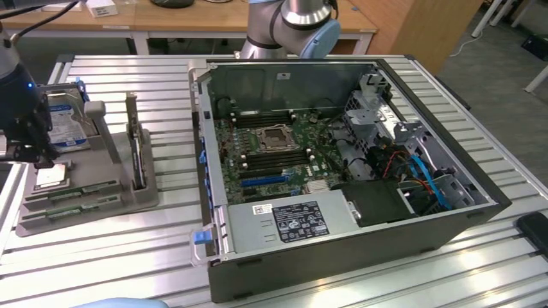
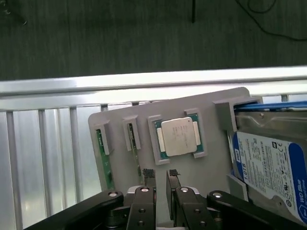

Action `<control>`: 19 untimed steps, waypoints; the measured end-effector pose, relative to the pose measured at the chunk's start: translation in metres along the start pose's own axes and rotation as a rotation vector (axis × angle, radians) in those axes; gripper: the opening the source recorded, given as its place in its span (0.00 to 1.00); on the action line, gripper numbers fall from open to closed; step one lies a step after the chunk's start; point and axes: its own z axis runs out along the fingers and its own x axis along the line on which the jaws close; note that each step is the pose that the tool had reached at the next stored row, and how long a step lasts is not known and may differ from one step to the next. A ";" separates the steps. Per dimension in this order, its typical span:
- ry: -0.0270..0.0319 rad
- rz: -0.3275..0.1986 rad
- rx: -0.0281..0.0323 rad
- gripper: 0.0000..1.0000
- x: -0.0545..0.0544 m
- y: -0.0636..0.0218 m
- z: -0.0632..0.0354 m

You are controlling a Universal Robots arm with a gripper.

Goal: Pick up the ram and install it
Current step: 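Pick up the ram and move it above insertion slot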

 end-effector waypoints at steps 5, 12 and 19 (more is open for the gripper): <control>0.0062 -0.091 -0.0027 0.24 0.000 0.0000 0.0002; 0.0113 -0.152 -0.0049 0.24 0.000 0.0000 0.0004; 0.0113 -0.152 -0.0048 0.24 0.001 -0.0034 0.0014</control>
